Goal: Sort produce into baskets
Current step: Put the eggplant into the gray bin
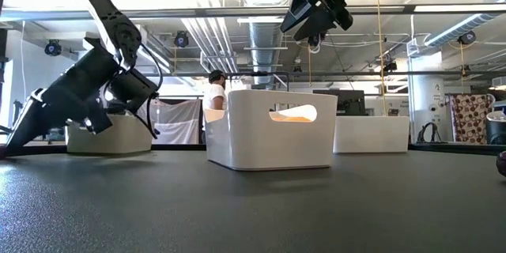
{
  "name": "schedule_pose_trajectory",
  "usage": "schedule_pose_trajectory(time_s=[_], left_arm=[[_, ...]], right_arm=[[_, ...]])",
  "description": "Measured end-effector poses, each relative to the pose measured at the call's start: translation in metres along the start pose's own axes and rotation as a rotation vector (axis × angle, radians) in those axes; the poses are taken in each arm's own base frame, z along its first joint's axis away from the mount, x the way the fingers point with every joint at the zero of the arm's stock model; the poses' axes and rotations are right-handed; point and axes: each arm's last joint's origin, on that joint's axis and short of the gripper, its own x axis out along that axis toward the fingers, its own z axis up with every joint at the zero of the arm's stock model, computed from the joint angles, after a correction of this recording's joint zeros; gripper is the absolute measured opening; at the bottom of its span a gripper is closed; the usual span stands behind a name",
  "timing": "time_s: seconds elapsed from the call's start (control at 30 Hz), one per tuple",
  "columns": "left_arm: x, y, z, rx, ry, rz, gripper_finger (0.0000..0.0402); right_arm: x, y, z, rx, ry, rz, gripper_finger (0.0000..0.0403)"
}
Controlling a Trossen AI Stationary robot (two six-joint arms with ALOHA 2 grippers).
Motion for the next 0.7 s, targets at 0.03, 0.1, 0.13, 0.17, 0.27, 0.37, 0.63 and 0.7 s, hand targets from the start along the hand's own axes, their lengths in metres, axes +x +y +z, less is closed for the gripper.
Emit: schedule_pose_trajectory(time_s=[0.03,0.1,0.13,0.17,0.27,0.37,0.63,0.7], left_arm=[[0.000,-0.003,-0.001,0.016,0.003,-0.029,0.0103],[-0.003,-0.008,-0.004,0.045,-0.007,-0.068,0.0091],[-0.006,-0.010,-0.006,0.056,-0.023,-0.073,0.0087],[-0.009,-0.012,-0.007,0.064,-0.045,-0.074,0.0084],[-0.020,-0.018,-0.014,0.080,-0.116,-0.080,0.0080],[-0.030,-0.021,-0.024,0.094,-0.185,-0.093,0.0084],[-0.034,-0.017,-0.040,0.050,-0.246,-0.058,0.0118],[-0.033,-0.017,-0.039,0.047,-0.233,-0.053,0.0132]], right_arm=[[0.000,0.000,0.000,0.000,0.000,0.000,0.0228],[0.000,0.000,0.000,0.000,0.004,0.010,0.0228],[0.000,0.000,0.000,0.000,0.004,0.011,0.0228],[0.000,0.000,0.000,0.000,0.005,0.011,0.0228],[0.000,0.000,0.000,0.000,0.005,0.012,0.0228],[0.000,0.000,0.000,0.000,0.005,0.012,0.0228],[0.000,0.000,0.000,0.033,0.005,0.011,0.0228],[0.000,0.000,0.000,0.036,0.004,0.012,0.0228]])
